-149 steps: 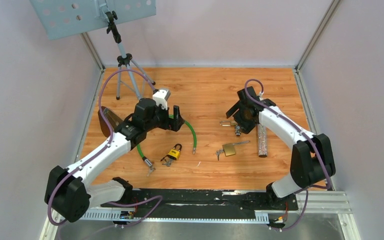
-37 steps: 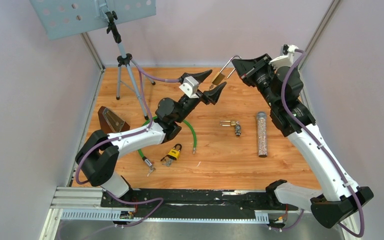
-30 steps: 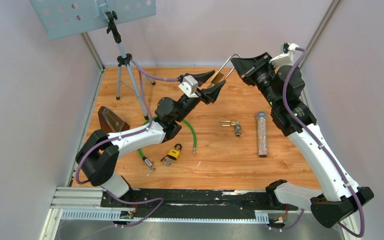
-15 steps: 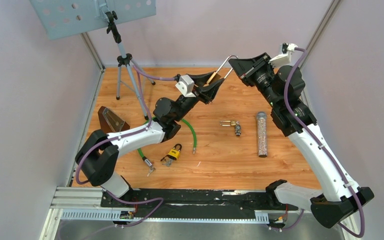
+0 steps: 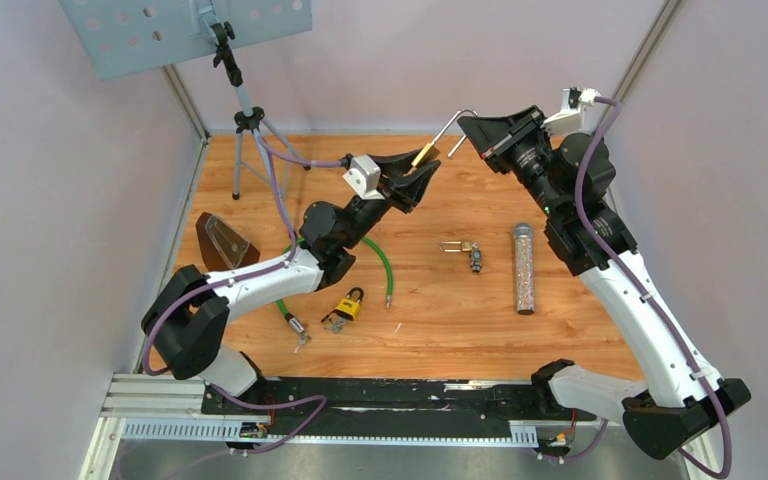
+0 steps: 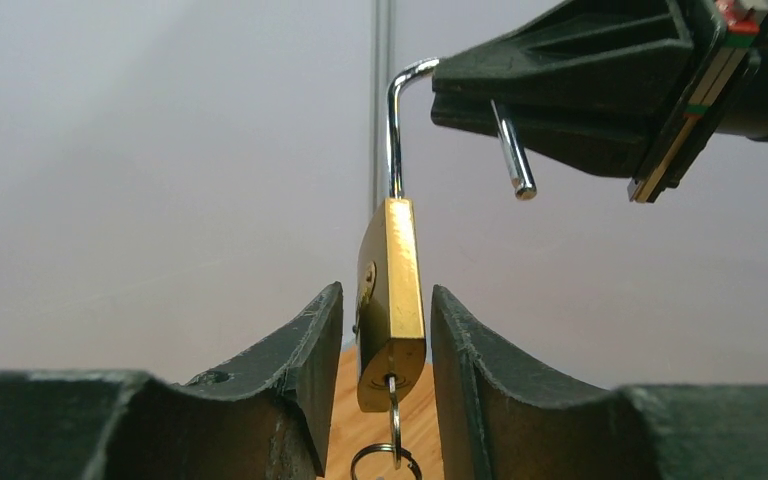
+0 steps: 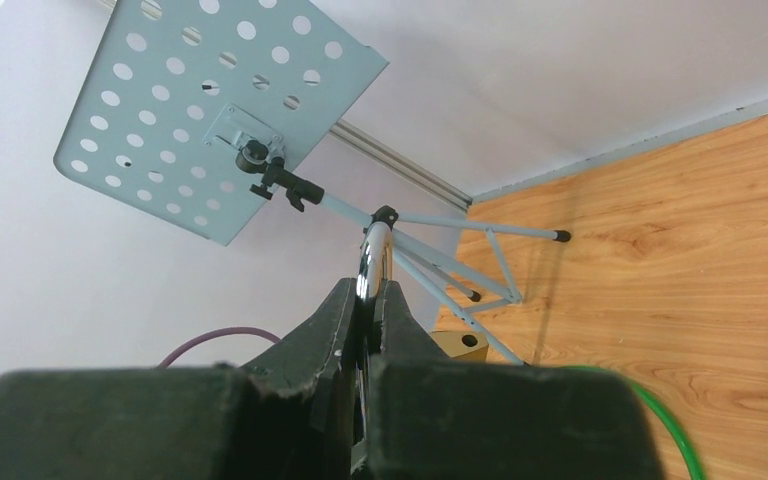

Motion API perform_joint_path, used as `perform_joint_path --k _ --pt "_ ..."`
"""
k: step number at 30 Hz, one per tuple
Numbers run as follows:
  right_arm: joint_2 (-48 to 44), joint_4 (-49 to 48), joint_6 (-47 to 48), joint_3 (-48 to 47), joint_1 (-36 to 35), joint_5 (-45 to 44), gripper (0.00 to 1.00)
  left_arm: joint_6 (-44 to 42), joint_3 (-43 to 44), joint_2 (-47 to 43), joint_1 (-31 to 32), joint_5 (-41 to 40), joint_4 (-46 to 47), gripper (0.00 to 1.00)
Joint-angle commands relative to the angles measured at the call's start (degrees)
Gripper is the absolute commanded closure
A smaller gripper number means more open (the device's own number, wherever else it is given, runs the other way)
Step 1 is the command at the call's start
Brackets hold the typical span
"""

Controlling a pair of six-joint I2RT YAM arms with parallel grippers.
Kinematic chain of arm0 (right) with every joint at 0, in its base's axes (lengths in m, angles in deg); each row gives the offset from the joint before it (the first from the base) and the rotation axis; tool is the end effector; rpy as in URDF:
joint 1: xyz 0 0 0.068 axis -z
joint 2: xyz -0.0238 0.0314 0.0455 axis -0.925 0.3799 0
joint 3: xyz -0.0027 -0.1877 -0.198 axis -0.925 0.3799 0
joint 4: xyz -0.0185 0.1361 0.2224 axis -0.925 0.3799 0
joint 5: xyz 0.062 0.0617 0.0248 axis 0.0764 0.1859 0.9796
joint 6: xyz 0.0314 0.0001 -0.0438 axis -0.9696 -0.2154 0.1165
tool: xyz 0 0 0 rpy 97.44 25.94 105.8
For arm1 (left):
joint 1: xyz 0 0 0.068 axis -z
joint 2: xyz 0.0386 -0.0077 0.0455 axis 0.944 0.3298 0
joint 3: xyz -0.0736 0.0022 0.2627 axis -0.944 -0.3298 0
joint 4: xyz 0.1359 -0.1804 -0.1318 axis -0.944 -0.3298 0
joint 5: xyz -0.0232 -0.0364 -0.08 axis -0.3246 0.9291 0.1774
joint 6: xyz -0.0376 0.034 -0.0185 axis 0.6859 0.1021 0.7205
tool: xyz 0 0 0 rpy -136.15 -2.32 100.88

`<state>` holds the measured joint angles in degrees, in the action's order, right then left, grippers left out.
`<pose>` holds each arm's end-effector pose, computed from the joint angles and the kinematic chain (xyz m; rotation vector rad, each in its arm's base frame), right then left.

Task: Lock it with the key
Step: Lock the lock.

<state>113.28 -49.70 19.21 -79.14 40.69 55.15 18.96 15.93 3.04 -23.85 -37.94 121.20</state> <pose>0.2134 0.1090 0.4771 0.3705 1.5695 1.1300 0.2285 -0.2486 0.3577 0.4214 0.9300 -0.9116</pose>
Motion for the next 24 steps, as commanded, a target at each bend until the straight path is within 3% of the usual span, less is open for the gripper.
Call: perform_joint_path --k 1,21,23,24 --pt "-2.5 -7.9 -2.9 -0.7 -0.3 0.1 1.00 0.4 0.0 -3.4 -0.2 -1.5 3.4 0.53" --pt "-2.7 -6.3 -4.3 -1.0 -0.4 0.1 1.00 3.0 1.8 0.2 -0.2 -1.5 5.4 0.49" --pt "-2.8 -6.0 -4.3 -1.0 -0.4 0.1 1.00 3.4 2.0 0.5 -0.2 -1.6 5.8 0.51" --pt "-2.8 -5.9 -4.4 -1.0 -0.4 0.1 1.00 3.5 2.1 0.6 -0.2 -1.6 6.0 0.57"
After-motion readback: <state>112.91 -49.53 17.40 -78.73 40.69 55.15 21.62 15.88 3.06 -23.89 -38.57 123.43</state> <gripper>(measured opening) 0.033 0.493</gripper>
